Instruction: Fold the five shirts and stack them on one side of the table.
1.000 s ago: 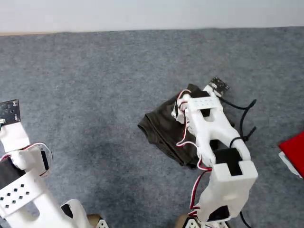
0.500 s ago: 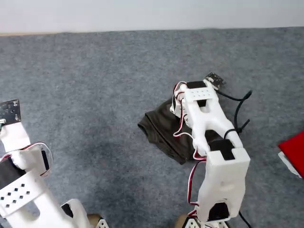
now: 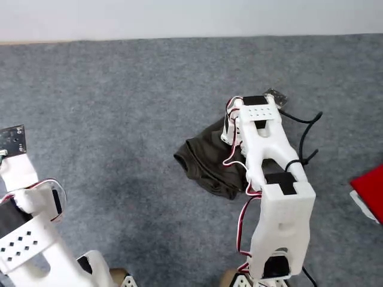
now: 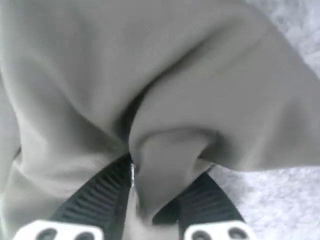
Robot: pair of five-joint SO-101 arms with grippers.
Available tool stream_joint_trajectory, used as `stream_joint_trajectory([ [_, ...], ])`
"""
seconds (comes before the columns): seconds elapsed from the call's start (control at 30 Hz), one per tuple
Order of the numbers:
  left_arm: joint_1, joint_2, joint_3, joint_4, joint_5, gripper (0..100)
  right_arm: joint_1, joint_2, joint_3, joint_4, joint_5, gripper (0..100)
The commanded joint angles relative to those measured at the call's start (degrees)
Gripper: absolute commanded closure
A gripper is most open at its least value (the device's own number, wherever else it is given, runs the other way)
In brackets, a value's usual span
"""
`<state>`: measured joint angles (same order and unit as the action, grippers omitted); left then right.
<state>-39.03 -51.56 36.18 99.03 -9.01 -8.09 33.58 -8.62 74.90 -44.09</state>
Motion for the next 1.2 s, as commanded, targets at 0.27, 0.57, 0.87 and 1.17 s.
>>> stream_joint_trajectory([
  [0.27, 0.4, -1.1, -0.4, 0.5, -0.4, 100, 13.3, -17.5, -1.8, 2.5, 11.3, 99.0],
  [0.57, 0.4, -1.1, -0.4, 0.5, -0.4, 100, 20.9, -30.5, -1.8, 2.2, 19.2, 99.0],
  [0.87, 0.4, -1.1, -0.4, 0.5, -0.4, 100, 29.4, -37.0, -1.8, 2.5, 25.5, 99.0],
  [1.17, 0.4, -1.1, -0.3, 0.5, -0.4, 100, 40.8, -37.1, -1.9, 2.2, 31.9, 99.0],
])
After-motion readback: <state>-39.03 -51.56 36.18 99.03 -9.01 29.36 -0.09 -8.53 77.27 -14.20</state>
